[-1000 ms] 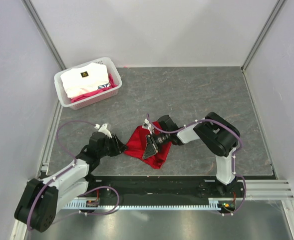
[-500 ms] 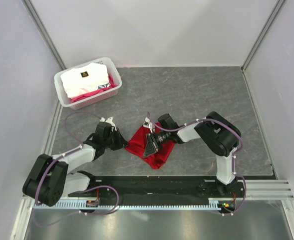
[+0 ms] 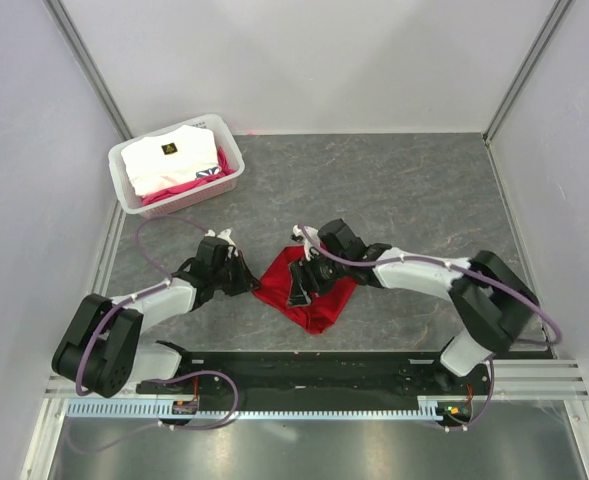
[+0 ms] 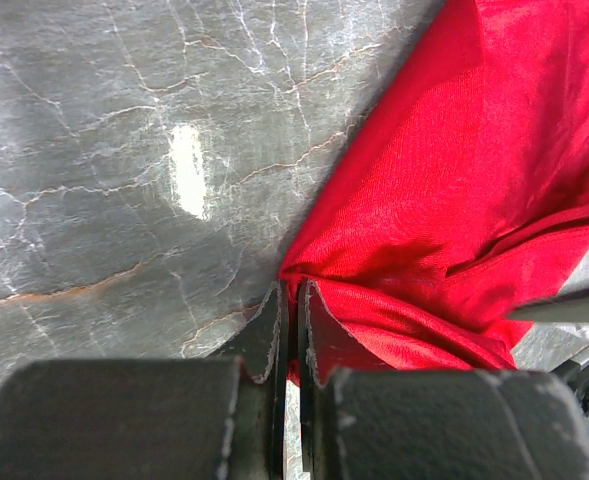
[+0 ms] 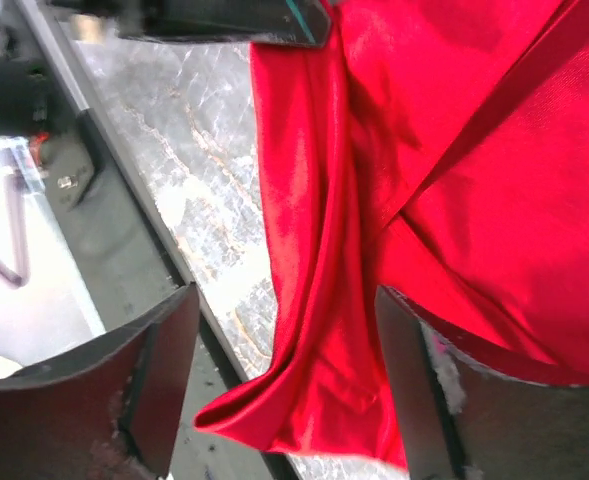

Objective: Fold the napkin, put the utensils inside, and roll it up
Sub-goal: Roll the napkin with the utensil

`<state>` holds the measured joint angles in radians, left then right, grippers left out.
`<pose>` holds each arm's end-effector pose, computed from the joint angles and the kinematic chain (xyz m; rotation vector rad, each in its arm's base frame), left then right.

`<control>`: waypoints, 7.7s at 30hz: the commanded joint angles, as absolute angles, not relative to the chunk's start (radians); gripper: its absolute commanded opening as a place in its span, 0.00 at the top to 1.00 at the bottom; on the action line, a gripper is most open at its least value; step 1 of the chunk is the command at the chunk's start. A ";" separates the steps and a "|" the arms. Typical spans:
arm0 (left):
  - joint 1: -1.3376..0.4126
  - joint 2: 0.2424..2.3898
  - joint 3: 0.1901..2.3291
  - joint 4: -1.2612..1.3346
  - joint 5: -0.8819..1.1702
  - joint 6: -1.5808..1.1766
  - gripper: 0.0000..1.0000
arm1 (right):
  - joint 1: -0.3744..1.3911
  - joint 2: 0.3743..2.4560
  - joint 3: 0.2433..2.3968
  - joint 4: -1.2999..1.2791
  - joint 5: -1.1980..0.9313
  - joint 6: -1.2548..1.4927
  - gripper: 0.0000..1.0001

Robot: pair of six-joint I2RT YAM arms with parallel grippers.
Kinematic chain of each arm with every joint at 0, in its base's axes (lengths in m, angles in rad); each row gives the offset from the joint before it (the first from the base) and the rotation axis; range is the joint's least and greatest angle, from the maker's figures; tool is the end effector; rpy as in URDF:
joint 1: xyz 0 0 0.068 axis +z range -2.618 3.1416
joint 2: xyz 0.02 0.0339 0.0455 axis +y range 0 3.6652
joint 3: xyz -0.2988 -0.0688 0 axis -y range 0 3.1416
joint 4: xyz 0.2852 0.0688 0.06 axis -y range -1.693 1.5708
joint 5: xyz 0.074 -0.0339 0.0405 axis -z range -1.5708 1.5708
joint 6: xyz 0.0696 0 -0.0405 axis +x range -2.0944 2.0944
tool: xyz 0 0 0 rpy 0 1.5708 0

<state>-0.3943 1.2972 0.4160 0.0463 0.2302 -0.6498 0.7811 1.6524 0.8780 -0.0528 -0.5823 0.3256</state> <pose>0.2359 -0.1154 0.1142 -0.2093 2.5093 -0.7356 0.2426 0.2945 0.1575 -0.8681 2.4227 1.1755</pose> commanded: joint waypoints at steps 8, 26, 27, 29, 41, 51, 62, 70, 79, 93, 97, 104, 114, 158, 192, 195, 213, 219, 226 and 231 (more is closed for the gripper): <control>-0.403 1.313 0.443 -0.046 0.222 -0.595 0.98 | 1.231 1.382 0.883 -0.351 0.367 0.411 0.14; -0.405 1.310 0.445 -0.049 0.227 -0.592 0.98 | 1.375 1.556 0.948 -0.483 0.531 0.511 0.73; -0.403 1.312 0.445 -0.051 0.227 -0.594 0.98 | 1.364 1.527 0.933 -0.456 0.505 0.509 0.76; -0.403 1.312 0.445 -0.051 0.226 -0.592 0.98 | 1.318 1.487 0.872 -0.411 0.398 0.511 0.80; -0.403 1.324 0.453 -0.057 0.227 -0.595 0.98 | 1.095 1.374 0.674 -0.267 -0.026 0.646 0.83; -0.403 1.351 0.477 -0.081 0.241 -0.577 0.98 | 1.106 1.256 0.827 -0.403 0.046 0.569 0.40; -0.403 1.351 0.488 -0.100 0.236 -0.568 0.98 | 1.410 1.557 1.150 -0.514 0.477 0.316 0.19; -0.403 1.358 0.494 -0.103 0.238 -0.565 0.98 | 1.419 1.712 1.163 -0.514 0.555 0.256 0.19; -0.402 1.367 0.499 -0.104 0.239 -0.561 0.98 | 1.396 1.729 1.082 -0.471 0.535 0.249 0.19; -0.405 1.361 0.499 -0.101 0.247 -0.557 0.98 | 1.310 1.689 0.939 -0.361 0.424 0.241 0.24; -0.403 1.350 0.500 -0.091 0.268 -0.555 0.98 | 1.287 1.678 0.881 -0.325 0.354 0.255 0.42; -0.402 1.228 0.503 -0.103 0.270 -0.580 0.82 | 1.243 1.637 0.784 -0.245 0.218 0.308 0.59; -0.403 1.039 0.483 -0.176 0.147 -0.600 0.29 | 1.137 1.572 0.638 -0.034 -0.084 0.350 0.71; -0.402 1.344 0.465 -0.080 0.212 -0.606 0.98 | 0.830 1.554 0.552 0.118 -0.424 0.469 0.60; -0.402 1.365 0.485 -0.097 0.222 -0.591 0.98 | 1.315 1.466 0.793 -0.319 0.307 0.367 0.21; -0.403 1.367 0.486 -0.097 0.222 -0.591 0.98 | 1.313 1.479 0.775 -0.302 0.310 0.371 0.21; -0.402 1.361 0.503 -0.113 0.233 -0.583 0.98 | 1.304 1.563 0.729 -0.281 0.338 0.448 0.51; -0.402 1.365 0.512 -0.126 0.235 -0.580 0.98 | 1.295 1.555 0.701 -0.244 0.279 0.451 0.61; -0.400 1.344 0.535 -0.138 0.218 -0.575 0.98 | 1.278 1.552 0.673 -0.207 0.225 0.443 0.64; -0.400 1.379 0.548 -0.146 0.224 -0.568 0.98 | 1.279 1.545 0.712 -0.259 0.236 0.436 0.47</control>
<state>-0.4007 1.3525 0.5205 -0.0860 0.2192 -0.6083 1.2881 1.5169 0.7204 -0.1658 0.2626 0.4072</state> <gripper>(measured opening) 0.044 0.453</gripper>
